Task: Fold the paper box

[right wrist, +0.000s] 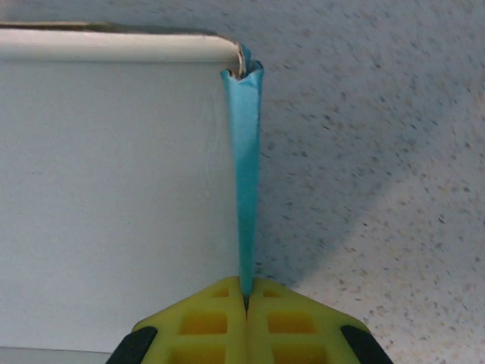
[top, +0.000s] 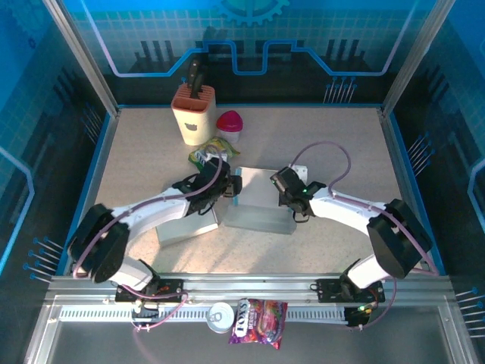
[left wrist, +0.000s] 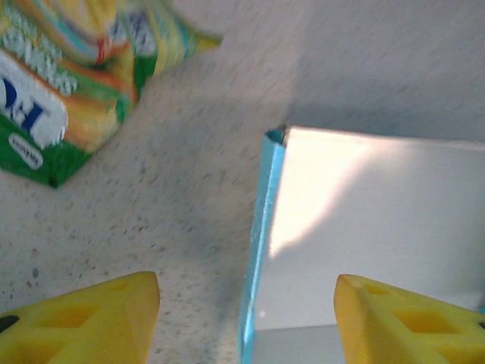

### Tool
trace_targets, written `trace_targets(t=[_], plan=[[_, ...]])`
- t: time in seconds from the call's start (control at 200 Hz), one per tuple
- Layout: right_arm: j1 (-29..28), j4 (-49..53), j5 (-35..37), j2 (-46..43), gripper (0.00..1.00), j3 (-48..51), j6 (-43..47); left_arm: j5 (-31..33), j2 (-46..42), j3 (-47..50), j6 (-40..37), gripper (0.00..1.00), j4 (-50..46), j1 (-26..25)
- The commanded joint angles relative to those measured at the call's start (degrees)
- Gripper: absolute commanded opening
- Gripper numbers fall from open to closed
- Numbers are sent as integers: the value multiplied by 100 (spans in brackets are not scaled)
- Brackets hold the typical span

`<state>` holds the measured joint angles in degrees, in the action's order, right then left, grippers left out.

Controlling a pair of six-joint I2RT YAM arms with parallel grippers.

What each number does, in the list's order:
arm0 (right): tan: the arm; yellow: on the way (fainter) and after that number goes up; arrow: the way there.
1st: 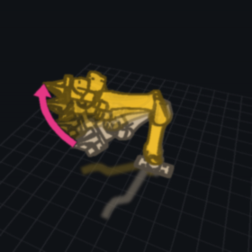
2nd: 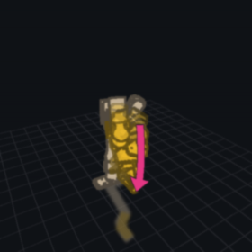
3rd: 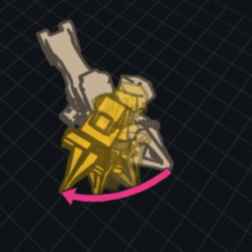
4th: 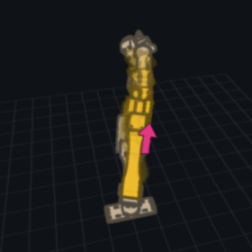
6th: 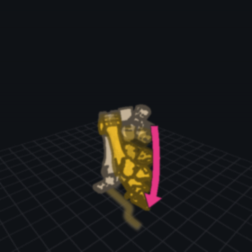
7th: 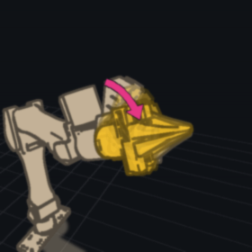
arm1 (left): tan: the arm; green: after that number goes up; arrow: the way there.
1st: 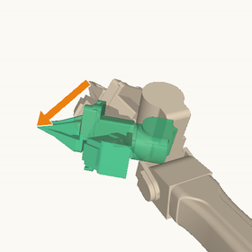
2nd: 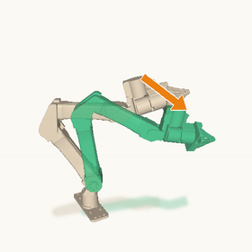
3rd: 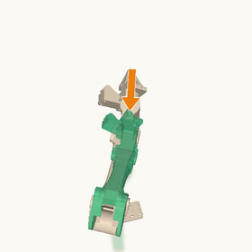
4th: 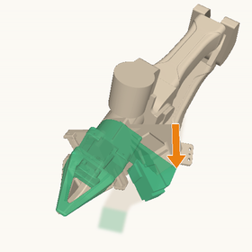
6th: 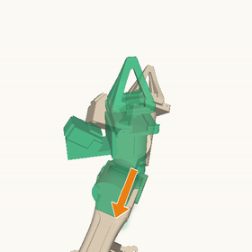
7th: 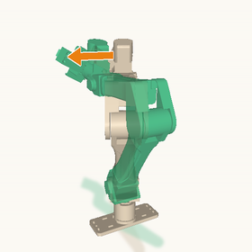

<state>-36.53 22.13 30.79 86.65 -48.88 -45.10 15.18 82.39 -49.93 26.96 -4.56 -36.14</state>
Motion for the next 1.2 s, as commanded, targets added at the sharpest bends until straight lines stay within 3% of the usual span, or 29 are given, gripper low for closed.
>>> trace_targets(t=[0.0, 0.095, 0.24, 0.475, 0.605, 0.985, 1.106, 1.196], plan=[[445, 655, -306, 81, 0, -121, -833, 6, -729, -7, 193, 64, -212, -22], [840, 893, -620, -9, 0, -96, -1312, 53, -1139, -122, 297, 62, -622, -29], [1674, 1069, -1757, 2, 0, 164, -2457, -34, -1543, -193, 582, 59, -1216, -102], [1947, 3821, -2044, 1001, 0, -1182, -4151, -324, -1621, 1, 891, 53, -1539, -702], [1918, 3572, -2717, 860, 0, -853, -4906, -516, -1309, 220, 1126, 51, -1212, -1002], [1627, 3222, -3407, 656, 0, -590, -5974, -962, 200, 469, 1535, 48, 505, -1598], [1553, 3157, -3380, 473, 11, -522, -6008, -1061, 585, 436, 1696, 48, 937, -1751], [1529, 3017, -3348, 203, 25, -351, -6027, -1033, 767, 341, 1716, 48, 1037, -1816]])
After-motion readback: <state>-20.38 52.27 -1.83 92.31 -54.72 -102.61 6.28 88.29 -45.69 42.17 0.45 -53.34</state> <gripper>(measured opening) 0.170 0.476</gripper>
